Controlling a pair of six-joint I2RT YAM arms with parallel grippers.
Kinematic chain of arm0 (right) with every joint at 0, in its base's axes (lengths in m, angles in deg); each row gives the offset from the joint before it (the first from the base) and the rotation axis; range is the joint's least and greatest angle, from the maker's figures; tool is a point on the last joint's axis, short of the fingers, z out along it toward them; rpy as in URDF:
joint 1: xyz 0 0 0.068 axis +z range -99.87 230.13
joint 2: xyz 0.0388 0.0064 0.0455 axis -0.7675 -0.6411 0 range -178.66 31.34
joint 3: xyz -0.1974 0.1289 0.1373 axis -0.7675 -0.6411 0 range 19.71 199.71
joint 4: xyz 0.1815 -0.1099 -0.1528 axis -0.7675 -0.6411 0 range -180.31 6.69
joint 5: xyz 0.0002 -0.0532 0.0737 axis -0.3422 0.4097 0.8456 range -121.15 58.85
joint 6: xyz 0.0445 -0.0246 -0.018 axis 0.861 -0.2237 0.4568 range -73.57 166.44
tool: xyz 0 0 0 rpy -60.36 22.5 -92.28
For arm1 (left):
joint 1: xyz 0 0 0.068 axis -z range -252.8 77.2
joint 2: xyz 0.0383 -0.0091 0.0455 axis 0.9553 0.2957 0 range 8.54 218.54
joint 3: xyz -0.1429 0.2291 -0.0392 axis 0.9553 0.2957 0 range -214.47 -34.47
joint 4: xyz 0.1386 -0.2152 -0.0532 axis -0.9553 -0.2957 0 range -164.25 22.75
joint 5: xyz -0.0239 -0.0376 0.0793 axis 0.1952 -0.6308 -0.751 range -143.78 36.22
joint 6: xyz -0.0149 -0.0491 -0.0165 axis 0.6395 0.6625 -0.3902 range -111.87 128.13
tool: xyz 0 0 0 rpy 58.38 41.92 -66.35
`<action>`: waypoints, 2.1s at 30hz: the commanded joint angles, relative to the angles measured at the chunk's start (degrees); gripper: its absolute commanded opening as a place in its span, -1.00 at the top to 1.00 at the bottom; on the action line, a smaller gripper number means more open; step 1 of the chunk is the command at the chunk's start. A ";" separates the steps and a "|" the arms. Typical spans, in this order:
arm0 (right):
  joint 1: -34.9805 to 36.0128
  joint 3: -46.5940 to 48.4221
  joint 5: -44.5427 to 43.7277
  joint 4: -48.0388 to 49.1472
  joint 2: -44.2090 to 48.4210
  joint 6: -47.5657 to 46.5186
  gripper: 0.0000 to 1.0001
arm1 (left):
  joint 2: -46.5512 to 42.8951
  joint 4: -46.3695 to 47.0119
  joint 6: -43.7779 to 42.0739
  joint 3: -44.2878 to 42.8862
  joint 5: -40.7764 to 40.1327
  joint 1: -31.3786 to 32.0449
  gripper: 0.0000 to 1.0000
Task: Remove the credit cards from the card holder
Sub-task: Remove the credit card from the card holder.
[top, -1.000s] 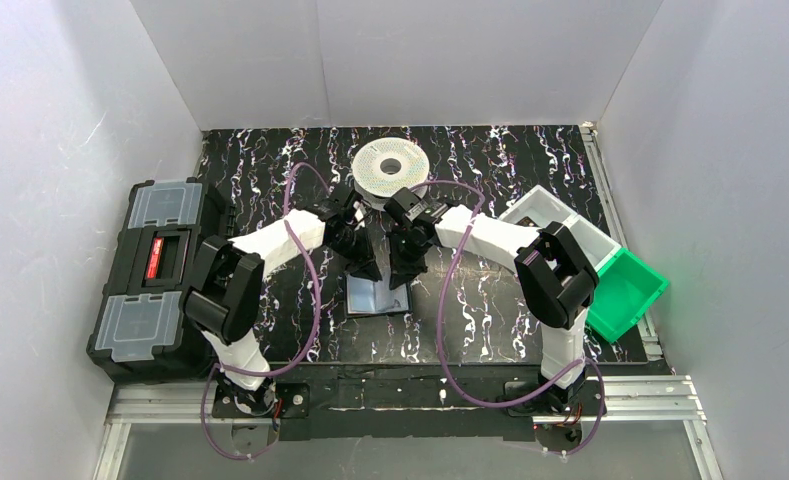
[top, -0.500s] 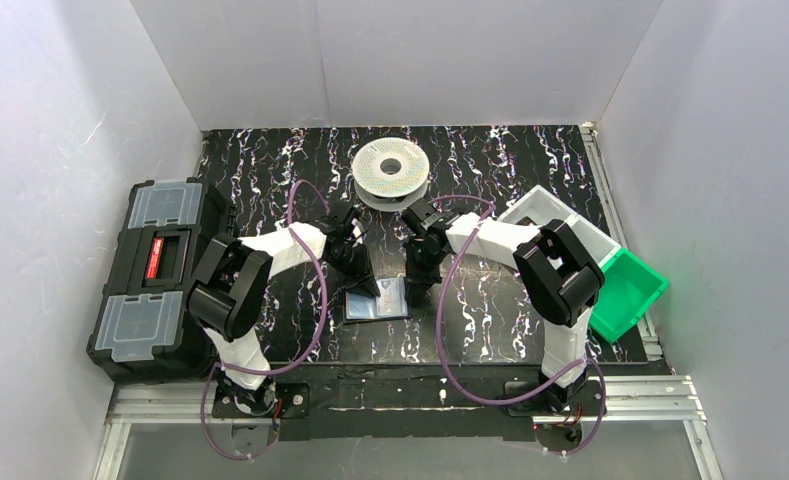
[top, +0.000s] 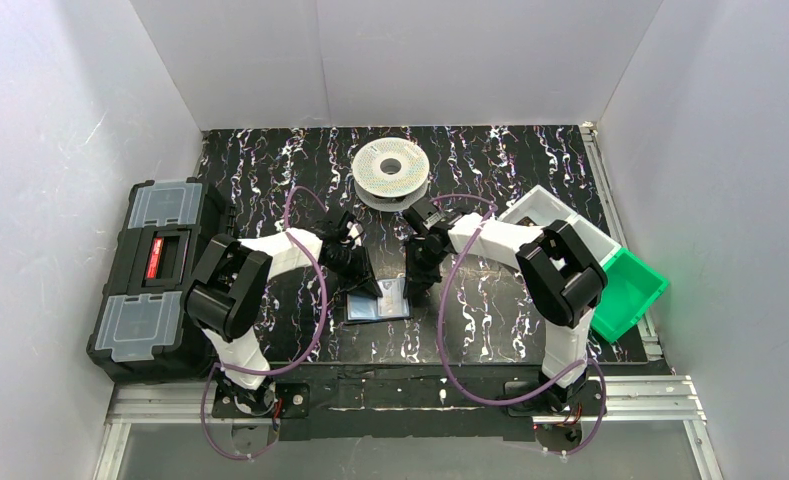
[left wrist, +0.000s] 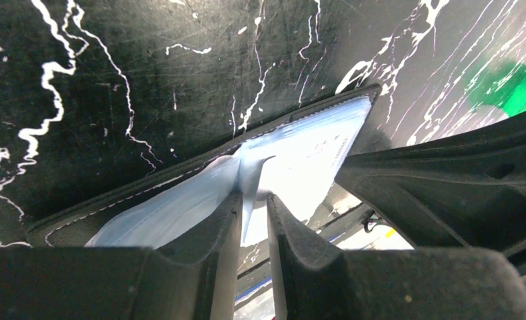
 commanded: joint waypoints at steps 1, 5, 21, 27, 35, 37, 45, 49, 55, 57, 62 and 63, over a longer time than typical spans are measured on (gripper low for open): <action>-0.16 0.02 -0.68 -0.20 4.20 -0.54 0.65 | -1.38 1.14 -0.44 2.42 1.57 -0.26 0.62; -0.09 0.25 -0.73 -0.34 4.73 -0.70 0.58 | -1.75 3.15 -0.47 3.70 4.03 -0.84 0.67; 0.90 3.63 0.05 -1.31 -0.56 -1.21 0.75 | -1.16 7.21 0.22 5.31 8.31 -1.55 0.71; 1.91 5.87 0.69 -1.99 -3.24 -1.46 0.78 | -0.59 9.30 0.96 5.74 9.88 -1.58 0.71; 1.68 6.01 0.52 -2.58 -4.76 -1.17 0.80 | -1.23 10.62 1.54 6.15 11.96 -1.87 0.64; 1.31 5.40 0.51 -2.38 -4.39 -1.02 0.81 | -2.05 9.52 1.10 6.49 11.61 -2.16 0.63; 0.52 4.35 0.74 -1.79 -3.25 -0.88 0.80 | -3.50 9.56 0.66 8.99 12.33 -2.37 0.70; 0.52 4.33 0.97 -1.63 -3.14 -0.78 0.80 | -3.54 11.30 1.63 9.80 13.23 -2.29 0.70; 0.52 4.68 0.77 -1.76 -2.74 -0.92 0.78 | -1.61 13.09 2.32 9.33 13.98 -1.36 0.71; 0.52 4.54 0.63 -1.88 -2.38 -0.87 0.77 | -0.79 13.93 2.85 9.40 13.98 -1.31 0.73; 0.52 4.42 -1.00 -3.26 -0.59 -1.37 0.64 | -0.06 14.64 3.11 9.54 13.85 -1.31 0.74; 0.52 4.33 -1.48 -3.55 -0.06 -1.45 0.61 | 0.02 14.55 3.05 9.44 13.77 -1.31 0.75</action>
